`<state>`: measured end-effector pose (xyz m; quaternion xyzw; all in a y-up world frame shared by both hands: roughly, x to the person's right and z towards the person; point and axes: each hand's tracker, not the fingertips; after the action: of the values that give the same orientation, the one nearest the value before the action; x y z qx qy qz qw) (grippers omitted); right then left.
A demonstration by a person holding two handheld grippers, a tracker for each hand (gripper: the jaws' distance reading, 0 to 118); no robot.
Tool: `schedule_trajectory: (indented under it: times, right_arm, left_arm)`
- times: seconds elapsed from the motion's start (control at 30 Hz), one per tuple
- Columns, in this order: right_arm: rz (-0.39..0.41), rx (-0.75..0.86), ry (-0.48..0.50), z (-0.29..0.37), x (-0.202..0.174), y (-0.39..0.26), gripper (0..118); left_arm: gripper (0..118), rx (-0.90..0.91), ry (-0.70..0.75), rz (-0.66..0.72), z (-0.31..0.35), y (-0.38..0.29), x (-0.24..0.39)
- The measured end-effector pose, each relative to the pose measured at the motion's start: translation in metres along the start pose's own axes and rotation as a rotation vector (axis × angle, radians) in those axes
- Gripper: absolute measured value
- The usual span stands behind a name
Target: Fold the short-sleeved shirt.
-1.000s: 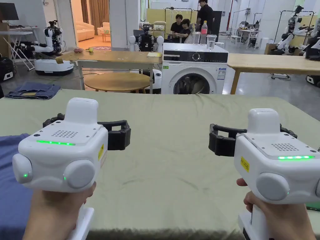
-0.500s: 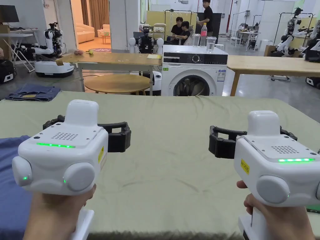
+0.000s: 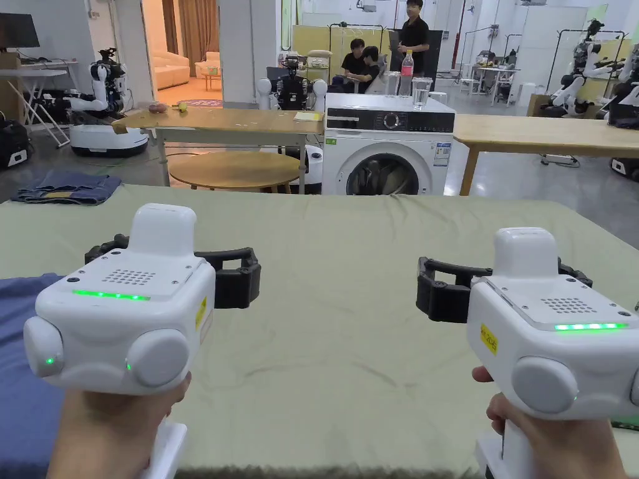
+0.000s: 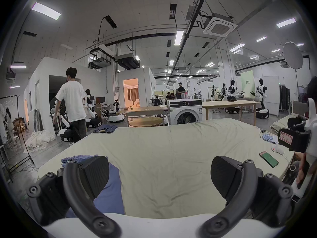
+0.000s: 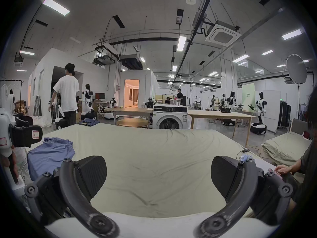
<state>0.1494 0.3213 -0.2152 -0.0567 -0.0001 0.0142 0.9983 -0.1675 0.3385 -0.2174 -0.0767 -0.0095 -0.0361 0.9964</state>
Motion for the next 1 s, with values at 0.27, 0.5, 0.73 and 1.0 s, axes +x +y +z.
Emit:
schedule_trajectory:
  times: [0.27, 0.5, 0.73, 1.0]
  right_arm:
    - [0.001, 0.004, -0.002, 0.0004, 0.0002, 0.0007, 118]
    - [0.004, 0.012, -0.004, 0.0028, 0.0004, 0.0023, 118]
    - [0.008, 0.012, -0.004, 0.0028, -0.0007, 0.0019, 118]
    - [0.029, 0.021, -0.03, 0.0025, -0.0023, -0.0001, 118]
  left_arm:
    - [116, 0.001, 0.0, 0.0, 0.0001, 0.0004, -0.0006]
    - [116, 0.004, 0.001, -0.001, 0.0011, 0.0009, 0.0003]
    - [116, 0.006, 0.001, -0.001, 0.0016, 0.0009, 0.0008]
    - [116, 0.009, 0.003, 0.0, 0.0025, 0.0009, 0.0011]
